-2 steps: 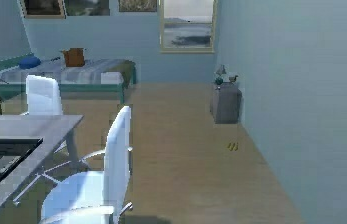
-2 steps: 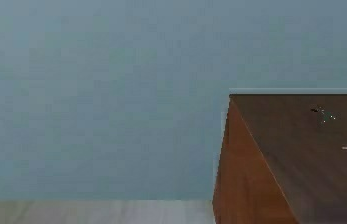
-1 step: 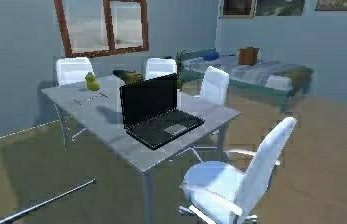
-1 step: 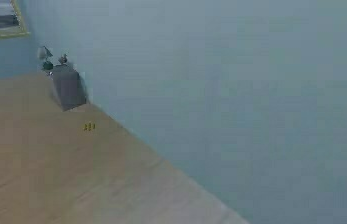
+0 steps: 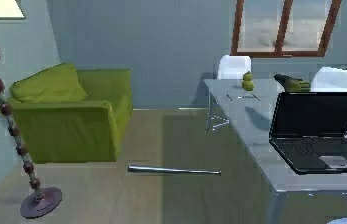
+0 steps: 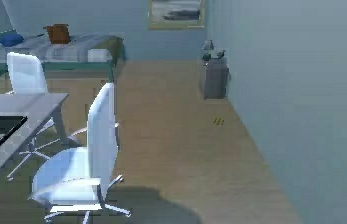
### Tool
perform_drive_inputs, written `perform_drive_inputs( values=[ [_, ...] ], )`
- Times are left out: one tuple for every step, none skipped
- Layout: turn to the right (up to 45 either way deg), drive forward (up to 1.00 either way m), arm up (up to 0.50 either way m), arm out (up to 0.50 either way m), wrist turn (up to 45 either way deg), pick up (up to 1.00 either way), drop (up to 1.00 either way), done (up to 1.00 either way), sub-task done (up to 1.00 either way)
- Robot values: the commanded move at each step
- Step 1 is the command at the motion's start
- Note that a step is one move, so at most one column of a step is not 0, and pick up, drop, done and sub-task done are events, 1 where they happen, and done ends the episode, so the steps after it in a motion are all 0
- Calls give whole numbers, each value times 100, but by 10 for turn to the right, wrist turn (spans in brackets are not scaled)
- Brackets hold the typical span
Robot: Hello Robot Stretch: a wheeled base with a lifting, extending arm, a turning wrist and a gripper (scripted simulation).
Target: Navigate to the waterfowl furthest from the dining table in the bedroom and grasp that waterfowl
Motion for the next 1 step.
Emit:
perform_drive_inputs(
  values=[
    [0,100,0,0,0,0,0,0,0]
  ],
)
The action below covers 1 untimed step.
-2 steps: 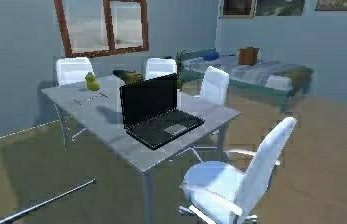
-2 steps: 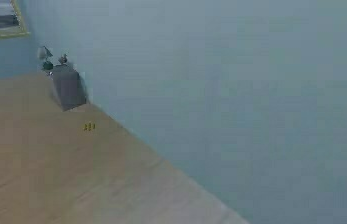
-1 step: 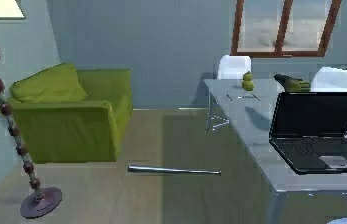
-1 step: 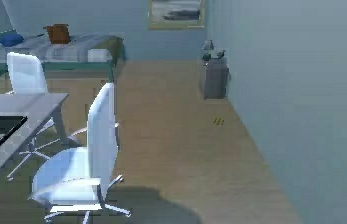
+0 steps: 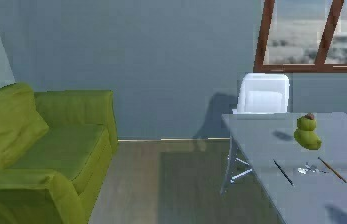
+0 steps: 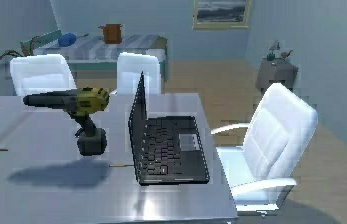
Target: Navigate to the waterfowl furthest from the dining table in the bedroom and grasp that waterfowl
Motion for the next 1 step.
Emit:
perform_drive_inputs(
  values=[
    [-60,0,0,0,0,0,0,0,0]
  ],
)
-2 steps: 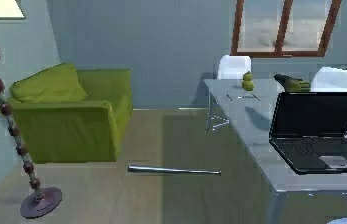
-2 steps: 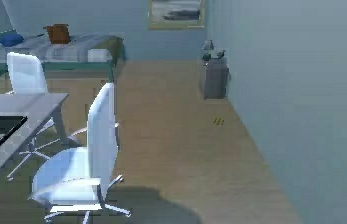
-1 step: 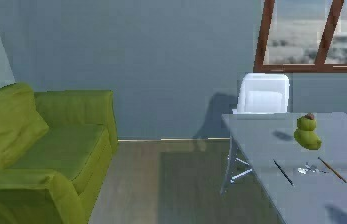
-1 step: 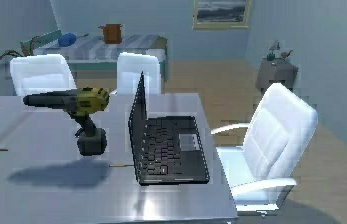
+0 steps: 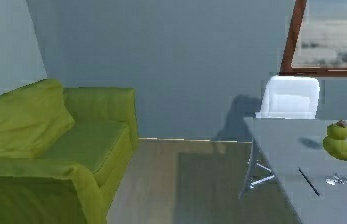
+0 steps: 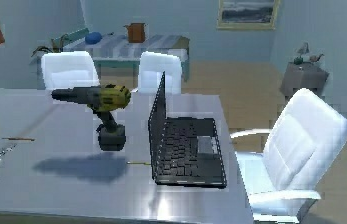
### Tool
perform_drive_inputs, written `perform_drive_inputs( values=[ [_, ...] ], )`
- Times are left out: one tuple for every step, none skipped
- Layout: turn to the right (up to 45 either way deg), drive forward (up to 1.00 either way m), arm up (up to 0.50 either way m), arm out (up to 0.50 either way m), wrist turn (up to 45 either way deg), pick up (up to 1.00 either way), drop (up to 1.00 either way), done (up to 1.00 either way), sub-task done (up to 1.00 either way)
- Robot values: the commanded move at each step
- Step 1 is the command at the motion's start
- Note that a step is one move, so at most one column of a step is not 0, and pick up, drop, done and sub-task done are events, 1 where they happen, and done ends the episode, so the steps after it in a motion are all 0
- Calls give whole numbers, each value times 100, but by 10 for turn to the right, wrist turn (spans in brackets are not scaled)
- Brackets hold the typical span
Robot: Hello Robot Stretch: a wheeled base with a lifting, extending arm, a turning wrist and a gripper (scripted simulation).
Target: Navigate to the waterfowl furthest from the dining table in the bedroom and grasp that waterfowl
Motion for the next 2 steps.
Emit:
perform_drive_inputs(
  values=[
    [0,15,0,0,0,0,0,0,0],
    [450,0,0,0,0,0,0,0,0]
  ],
)
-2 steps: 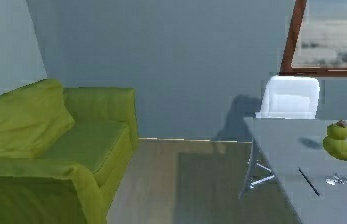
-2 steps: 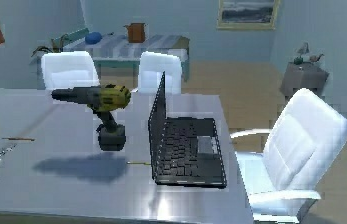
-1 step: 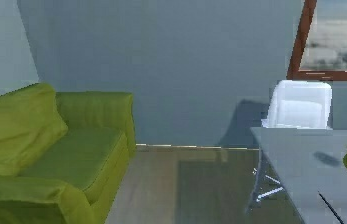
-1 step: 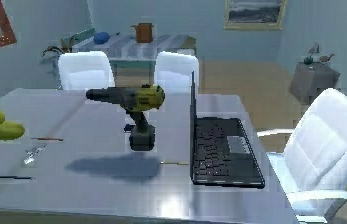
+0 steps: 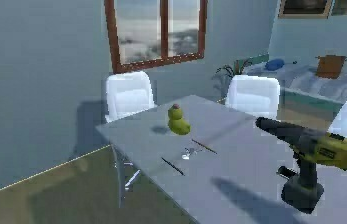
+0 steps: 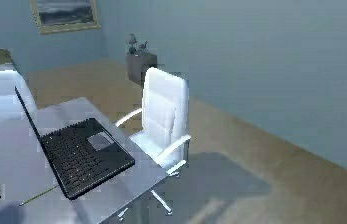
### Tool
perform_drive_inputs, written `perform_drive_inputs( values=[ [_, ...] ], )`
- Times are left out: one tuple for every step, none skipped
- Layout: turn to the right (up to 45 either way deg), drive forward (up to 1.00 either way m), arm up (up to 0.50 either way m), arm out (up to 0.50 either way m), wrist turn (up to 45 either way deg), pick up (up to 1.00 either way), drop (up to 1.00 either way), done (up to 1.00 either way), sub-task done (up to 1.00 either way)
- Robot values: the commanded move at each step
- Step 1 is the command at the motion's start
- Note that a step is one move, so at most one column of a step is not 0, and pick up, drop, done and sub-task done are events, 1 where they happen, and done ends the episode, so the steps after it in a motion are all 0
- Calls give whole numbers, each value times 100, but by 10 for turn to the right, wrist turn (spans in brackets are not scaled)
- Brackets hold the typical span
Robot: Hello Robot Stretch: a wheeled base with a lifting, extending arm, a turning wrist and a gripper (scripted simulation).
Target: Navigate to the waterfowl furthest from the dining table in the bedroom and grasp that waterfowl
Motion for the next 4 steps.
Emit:
perform_drive_inputs(
  values=[
    [450,0,0,0,0,0,0,0,0],
    [450,0,0,0,0,0,0,0,0],
    [390,0,0,0,0,0,0,0,0],
    [0,100,0,0,0,0,0,0,0]
  ],
)
